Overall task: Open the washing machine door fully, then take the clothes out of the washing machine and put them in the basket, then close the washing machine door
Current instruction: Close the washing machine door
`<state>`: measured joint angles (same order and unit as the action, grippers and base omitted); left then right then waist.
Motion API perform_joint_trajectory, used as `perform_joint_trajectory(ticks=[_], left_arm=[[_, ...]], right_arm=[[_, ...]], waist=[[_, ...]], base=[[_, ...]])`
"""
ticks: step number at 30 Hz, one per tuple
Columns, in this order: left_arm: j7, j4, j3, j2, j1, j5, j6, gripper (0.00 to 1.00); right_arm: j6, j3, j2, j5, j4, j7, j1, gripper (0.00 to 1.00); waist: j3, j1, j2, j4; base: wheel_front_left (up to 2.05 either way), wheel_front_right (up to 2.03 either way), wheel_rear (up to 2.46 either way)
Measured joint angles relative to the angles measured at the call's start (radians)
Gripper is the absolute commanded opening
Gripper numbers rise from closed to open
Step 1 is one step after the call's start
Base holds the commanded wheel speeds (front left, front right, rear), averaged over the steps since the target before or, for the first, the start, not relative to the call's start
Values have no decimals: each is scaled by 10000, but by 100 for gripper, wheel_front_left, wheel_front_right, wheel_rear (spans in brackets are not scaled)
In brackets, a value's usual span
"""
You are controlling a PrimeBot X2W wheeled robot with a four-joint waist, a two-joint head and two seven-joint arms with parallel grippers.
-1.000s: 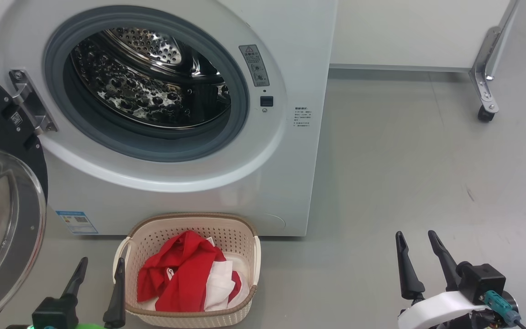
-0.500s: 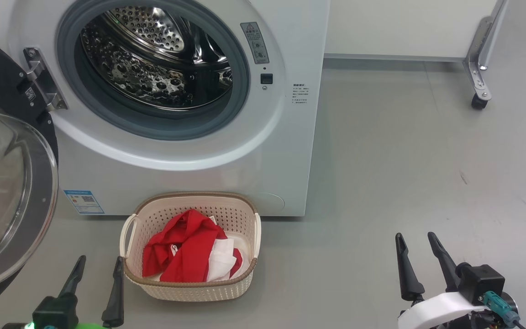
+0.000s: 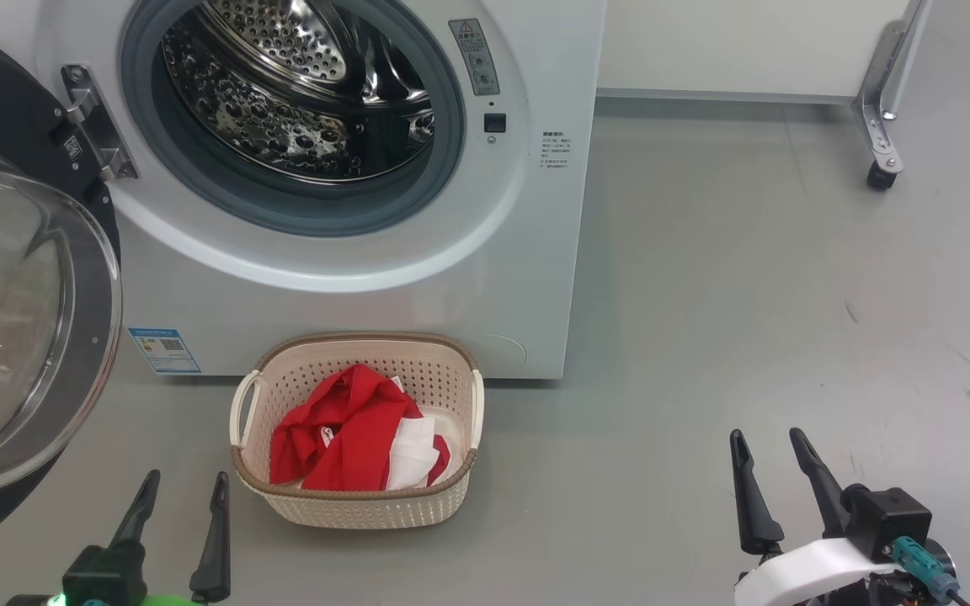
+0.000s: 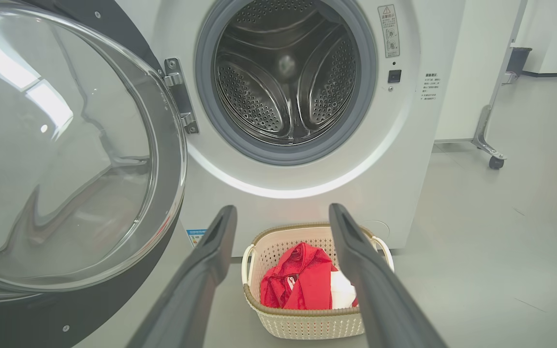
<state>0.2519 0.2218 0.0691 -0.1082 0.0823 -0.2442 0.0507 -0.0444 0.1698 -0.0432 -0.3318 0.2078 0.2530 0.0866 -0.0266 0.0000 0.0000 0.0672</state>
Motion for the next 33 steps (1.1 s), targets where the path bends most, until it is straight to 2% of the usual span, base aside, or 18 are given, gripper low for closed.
perform_joint_trajectory(ticks=[33], left_arm=[[0,-6,-261,146,0,320,161,100]], right_arm=[[-4,-42,12,0,25,0,0,100]], waist=[[-16,1,0,67]], base=[[-3,3,0]])
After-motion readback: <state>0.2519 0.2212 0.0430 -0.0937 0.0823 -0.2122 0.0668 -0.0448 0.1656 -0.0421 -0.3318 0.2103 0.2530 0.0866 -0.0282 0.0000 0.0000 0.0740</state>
